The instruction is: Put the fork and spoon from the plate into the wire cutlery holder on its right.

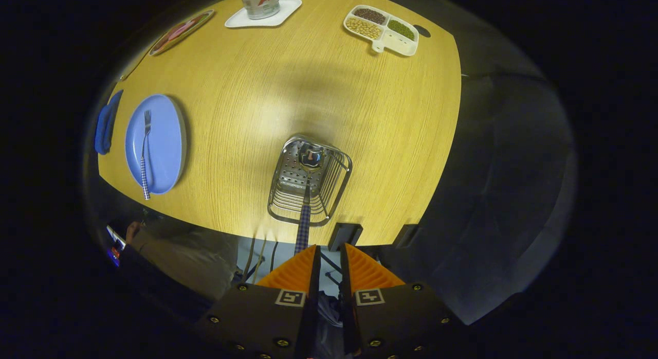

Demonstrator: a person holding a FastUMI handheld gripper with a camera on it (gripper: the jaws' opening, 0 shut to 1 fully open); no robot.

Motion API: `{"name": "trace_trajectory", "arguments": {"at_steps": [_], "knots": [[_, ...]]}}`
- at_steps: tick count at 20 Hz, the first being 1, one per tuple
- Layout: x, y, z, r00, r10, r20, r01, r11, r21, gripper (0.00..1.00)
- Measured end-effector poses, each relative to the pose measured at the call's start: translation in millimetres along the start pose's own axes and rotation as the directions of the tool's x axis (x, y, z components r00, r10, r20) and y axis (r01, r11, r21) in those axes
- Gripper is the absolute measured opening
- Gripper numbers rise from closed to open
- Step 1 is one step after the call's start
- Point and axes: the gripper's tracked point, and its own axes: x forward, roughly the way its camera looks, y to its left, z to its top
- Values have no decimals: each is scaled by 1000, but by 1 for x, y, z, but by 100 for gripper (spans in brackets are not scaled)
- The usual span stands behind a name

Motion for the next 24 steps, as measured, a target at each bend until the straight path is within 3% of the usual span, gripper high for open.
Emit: {"name": "trace_trajectory", "arguments": {"at_steps": [2, 5, 11, 17, 24], "knots": [[-5, 8, 1, 1000, 2, 31, -2, 1000, -6, 21], [-14, 35, 5, 996, 31, 87, -29, 999, -14, 30], [-34, 138, 24, 972, 142, 189, -125, 987, -99, 30], [-31, 234, 26, 955, 247, 161, -208, 952, -225, 30], [-30, 287, 41, 945, 282, 163, -245, 946, -213, 30]]}}
